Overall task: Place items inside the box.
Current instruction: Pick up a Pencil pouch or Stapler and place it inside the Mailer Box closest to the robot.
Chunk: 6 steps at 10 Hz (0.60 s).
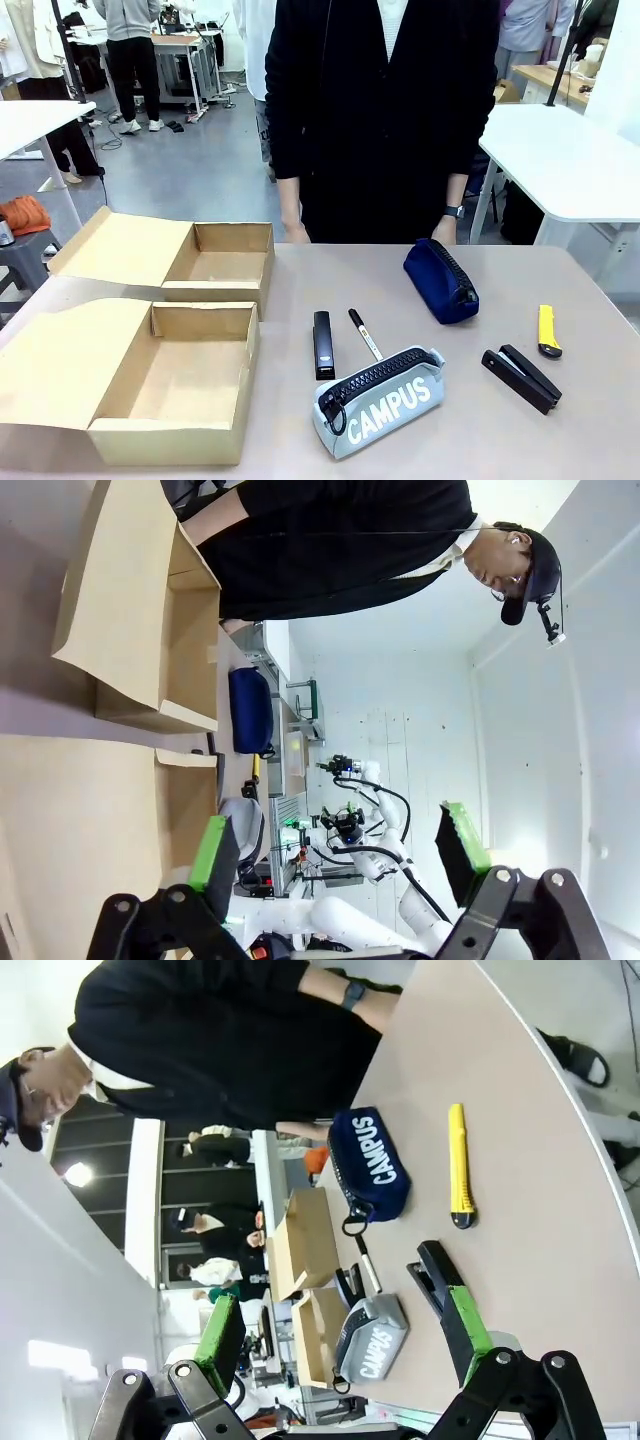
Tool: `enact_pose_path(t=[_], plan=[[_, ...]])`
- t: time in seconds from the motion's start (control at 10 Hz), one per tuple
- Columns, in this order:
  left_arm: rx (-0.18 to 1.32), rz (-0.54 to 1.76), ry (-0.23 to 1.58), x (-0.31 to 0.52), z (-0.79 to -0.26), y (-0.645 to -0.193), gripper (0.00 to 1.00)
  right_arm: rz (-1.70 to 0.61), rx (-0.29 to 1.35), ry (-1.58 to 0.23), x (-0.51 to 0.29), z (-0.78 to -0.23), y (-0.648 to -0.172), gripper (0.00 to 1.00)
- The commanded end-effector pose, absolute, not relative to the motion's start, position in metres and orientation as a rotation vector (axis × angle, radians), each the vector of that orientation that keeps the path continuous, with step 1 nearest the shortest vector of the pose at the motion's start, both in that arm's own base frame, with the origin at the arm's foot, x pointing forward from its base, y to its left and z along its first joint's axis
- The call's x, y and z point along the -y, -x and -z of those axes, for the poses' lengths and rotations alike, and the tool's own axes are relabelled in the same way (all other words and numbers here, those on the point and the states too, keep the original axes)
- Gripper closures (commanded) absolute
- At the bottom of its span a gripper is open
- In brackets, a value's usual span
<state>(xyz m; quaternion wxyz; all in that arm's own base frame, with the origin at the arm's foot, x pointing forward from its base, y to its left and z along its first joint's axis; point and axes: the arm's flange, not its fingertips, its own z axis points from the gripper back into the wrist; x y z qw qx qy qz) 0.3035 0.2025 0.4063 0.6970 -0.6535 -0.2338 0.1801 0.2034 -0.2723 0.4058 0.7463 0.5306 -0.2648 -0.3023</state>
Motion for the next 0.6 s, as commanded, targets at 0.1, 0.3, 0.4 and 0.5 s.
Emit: enact_pose_path(t=[0.1,0.3,0.4,0.5], plan=[[0.533,-0.375,1.457,-0.203,-0.406,-0.303,0.0,0.46,0.511,-0.819,0.195,-0.447,-0.268,0.0],[0.533,-0.375,1.457,-0.203,-0.406,-0.303,0.0,0.261,0.427,-0.608,0.128,-0.469,-0.322,0.0],[0.533,-0.375,1.457,-0.203,-0.406,-0.303,0.0,0.261,0.398,-0.524,0.12,-0.468,-0.329,0.0],[0.533,-0.375,1.457,-0.203,-0.406,-0.303,0.0,0.274,0.396,-0.511,0.134,-0.463,-0.32,0.0]])
